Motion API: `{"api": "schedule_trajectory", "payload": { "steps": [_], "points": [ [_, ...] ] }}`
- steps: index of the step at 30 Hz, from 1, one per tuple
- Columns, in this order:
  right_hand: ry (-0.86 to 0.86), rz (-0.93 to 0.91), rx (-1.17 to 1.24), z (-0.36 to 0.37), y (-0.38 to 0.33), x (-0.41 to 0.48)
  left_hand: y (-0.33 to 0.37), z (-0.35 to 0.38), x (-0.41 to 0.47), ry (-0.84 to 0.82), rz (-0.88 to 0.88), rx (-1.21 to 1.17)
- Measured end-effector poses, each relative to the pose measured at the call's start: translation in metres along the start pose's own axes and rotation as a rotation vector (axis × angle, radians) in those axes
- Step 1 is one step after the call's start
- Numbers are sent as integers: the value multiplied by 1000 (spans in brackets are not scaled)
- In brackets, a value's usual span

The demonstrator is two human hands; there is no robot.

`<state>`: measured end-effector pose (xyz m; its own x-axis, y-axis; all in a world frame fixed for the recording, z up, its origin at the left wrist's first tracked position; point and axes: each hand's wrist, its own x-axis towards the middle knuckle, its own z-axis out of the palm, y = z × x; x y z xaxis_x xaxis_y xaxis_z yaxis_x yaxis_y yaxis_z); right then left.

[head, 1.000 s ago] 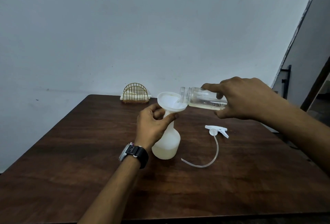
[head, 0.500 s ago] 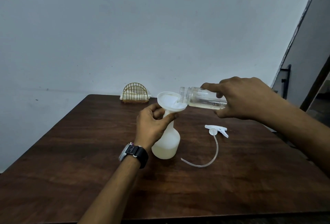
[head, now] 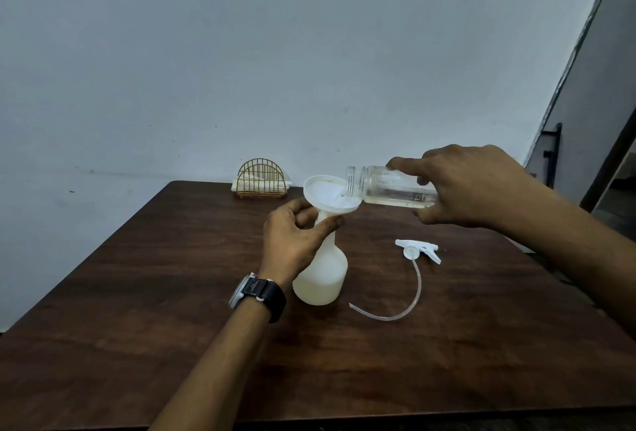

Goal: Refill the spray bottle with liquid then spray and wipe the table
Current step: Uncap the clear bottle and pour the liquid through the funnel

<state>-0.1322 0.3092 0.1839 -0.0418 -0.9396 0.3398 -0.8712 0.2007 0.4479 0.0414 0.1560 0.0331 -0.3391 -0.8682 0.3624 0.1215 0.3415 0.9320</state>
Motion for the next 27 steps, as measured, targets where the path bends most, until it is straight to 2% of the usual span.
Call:
{"api": "schedule_trajectory", "payload": {
  "steps": [27],
  "points": [
    [0, -9, 7, -6, -2, -1, -3, 1, 3, 5, -8, -17]
  ]
}}
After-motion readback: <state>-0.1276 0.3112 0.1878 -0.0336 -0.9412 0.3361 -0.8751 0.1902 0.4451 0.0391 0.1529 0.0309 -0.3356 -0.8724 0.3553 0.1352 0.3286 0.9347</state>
